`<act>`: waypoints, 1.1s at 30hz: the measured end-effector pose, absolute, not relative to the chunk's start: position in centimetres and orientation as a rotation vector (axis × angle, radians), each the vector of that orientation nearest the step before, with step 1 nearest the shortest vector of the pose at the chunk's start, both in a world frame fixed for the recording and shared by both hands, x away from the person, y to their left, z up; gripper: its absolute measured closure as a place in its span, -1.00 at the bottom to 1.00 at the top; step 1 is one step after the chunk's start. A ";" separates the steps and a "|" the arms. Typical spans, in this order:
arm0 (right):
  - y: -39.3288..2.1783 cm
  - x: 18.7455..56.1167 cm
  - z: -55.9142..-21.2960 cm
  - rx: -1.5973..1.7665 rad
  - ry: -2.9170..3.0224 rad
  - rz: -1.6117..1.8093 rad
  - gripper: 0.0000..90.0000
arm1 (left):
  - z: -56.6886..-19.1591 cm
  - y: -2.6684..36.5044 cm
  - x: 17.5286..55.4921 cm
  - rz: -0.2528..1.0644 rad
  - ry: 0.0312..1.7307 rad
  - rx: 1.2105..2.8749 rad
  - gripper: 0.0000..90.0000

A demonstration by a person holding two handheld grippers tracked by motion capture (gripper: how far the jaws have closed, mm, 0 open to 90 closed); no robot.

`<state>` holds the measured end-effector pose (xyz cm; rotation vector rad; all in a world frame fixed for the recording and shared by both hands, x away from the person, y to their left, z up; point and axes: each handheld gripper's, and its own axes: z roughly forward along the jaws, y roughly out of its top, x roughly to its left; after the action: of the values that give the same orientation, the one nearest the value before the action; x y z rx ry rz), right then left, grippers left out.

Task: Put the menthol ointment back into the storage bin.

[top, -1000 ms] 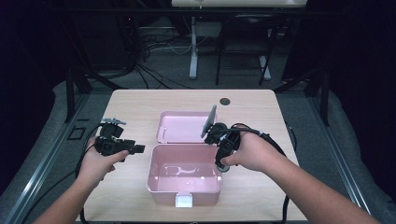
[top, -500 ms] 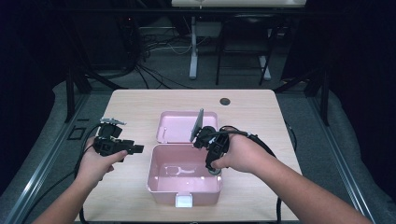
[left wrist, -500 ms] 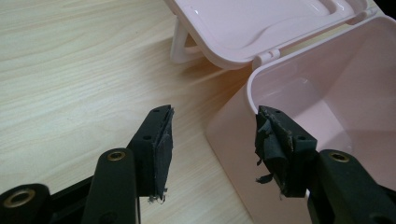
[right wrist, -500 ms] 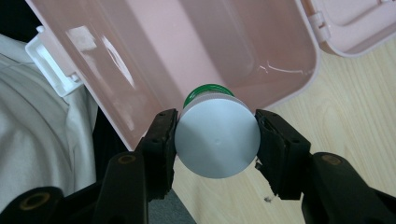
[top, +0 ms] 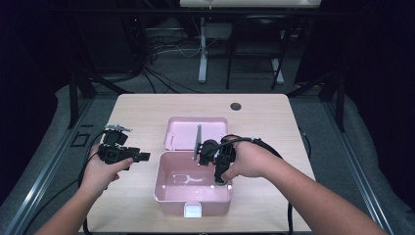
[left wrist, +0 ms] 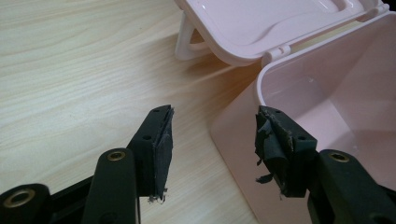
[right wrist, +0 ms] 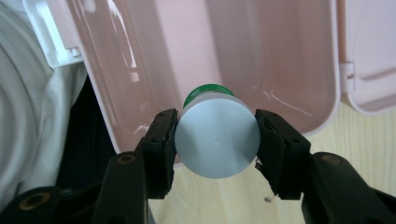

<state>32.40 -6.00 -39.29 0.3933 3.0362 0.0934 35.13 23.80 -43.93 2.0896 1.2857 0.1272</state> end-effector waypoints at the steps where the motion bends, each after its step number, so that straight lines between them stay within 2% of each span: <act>1: -5.9 32.4 -39.5 0.378 3.039 0.098 0.12 | -44.0 23.8 35.1 0.127 1.287 2.090 0.04; 33: -5.6 33.8 -42.3 0.372 3.057 0.074 0.12 | -44.8 23.8 35.4 0.114 1.301 2.084 0.04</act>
<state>33.76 -5.62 -42.30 0.3723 3.0572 0.0745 35.38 23.76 -44.81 2.0836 1.3011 0.1136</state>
